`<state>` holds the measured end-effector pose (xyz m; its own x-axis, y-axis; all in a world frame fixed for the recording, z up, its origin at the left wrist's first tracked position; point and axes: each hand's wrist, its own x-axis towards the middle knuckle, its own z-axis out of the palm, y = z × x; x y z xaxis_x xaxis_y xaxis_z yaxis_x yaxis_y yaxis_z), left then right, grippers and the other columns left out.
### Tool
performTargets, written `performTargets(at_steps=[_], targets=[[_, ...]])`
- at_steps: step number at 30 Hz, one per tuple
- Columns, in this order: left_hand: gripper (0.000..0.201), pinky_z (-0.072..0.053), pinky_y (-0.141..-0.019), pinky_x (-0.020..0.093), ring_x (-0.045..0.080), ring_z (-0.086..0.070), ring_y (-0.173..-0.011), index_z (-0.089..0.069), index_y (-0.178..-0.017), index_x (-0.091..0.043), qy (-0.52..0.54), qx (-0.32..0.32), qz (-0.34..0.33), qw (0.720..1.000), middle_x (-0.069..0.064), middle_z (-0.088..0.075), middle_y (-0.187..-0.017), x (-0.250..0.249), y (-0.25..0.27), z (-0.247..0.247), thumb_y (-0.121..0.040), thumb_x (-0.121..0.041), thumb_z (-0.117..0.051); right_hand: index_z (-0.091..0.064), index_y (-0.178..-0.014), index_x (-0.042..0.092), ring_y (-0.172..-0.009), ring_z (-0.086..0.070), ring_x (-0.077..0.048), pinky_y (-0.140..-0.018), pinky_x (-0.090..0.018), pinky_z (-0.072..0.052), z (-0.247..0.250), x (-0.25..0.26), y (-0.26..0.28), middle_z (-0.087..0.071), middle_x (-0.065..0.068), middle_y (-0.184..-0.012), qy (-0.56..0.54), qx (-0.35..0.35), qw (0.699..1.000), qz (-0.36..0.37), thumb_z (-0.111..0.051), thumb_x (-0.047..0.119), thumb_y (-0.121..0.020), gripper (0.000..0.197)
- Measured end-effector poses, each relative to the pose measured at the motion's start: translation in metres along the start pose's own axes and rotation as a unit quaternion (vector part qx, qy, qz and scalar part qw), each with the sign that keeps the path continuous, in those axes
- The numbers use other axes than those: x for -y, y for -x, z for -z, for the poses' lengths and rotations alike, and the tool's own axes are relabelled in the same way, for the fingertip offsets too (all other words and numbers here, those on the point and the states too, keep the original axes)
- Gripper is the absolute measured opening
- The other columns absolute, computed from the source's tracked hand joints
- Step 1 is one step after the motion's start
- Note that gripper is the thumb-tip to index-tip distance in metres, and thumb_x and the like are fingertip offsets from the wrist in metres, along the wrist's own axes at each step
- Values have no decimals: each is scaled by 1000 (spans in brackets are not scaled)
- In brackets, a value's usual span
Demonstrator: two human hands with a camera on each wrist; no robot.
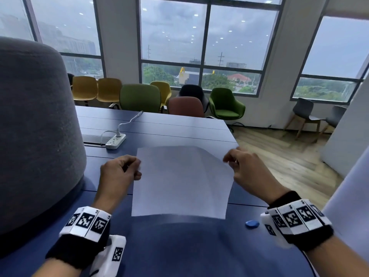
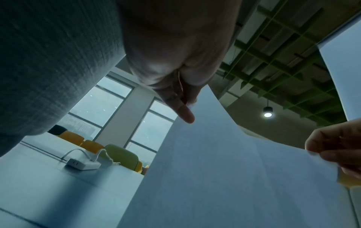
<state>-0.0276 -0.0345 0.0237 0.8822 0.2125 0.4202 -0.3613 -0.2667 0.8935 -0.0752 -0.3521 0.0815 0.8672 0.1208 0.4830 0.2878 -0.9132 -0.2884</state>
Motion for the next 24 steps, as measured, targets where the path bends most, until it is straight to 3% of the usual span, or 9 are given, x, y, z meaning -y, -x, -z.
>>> performTargets(at_steps=[3,8,14,16,19,21,24], targets=[[21,-58,-61,22,18,-68,-55,-68,-78,-19,12,2,-5,1000,1,-67,-60,-1,-1,3,-93,-5,-63,-68,-96,16,-80,-59,-20,-71,-39,-52,6,7,-2,-60,0,-96,6,-17,1000,18,-57,1,-87,21],[23,-59,-61,23,21,-69,-56,-67,-75,-19,-11,11,10,1000,7,-68,-62,9,10,0,-93,-4,-63,-68,-97,16,-83,-59,-16,-73,-32,-52,-3,10,4,-55,4,-93,0,46,999,3,-57,-2,-87,23],[23,-59,-62,23,20,-70,-56,-66,-75,-19,-28,9,6,1000,7,-68,-60,9,4,-1,-94,-6,-62,-68,-97,14,-79,-55,-12,-73,-29,-50,0,4,-2,-59,1,-96,-21,19,999,-14,-57,1,-89,19],[23,-59,-62,27,19,-69,-55,-65,-74,-18,-34,11,10,999,6,-68,-59,6,1,-4,-94,-6,-61,-67,-100,14,-75,-55,-7,-72,-22,-46,-4,-3,-1,-60,0,-94,-35,21,999,-28,-60,5,-89,16],[24,-56,-55,20,17,-68,-50,-65,-73,-13,-34,19,21,999,6,-65,-53,-1,-13,-8,-93,-2,-60,-64,-100,17,-72,-56,-2,-64,-8,-38,-7,-26,4,-61,0,-88,-71,9,994,-77,-65,11,-87,15],[23,-57,-52,21,17,-67,-48,-64,-73,-11,-34,31,27,999,7,-64,-54,-7,-29,-10,-93,0,-60,-62,-95,19,-72,-58,-8,-60,-7,-37,-12,-49,15,-63,-1,-88,-57,53,990,-115,-65,8,-85,15],[19,-58,-51,24,16,-67,-46,-64,-76,-7,-58,58,38,996,11,-66,-57,-18,-59,-17,-93,0,-60,-63,-100,21,-84,-57,-14,-67,-14,-41,-28,-85,43,-60,0,-103,31,231,961,-151,-66,12,-81,21]])
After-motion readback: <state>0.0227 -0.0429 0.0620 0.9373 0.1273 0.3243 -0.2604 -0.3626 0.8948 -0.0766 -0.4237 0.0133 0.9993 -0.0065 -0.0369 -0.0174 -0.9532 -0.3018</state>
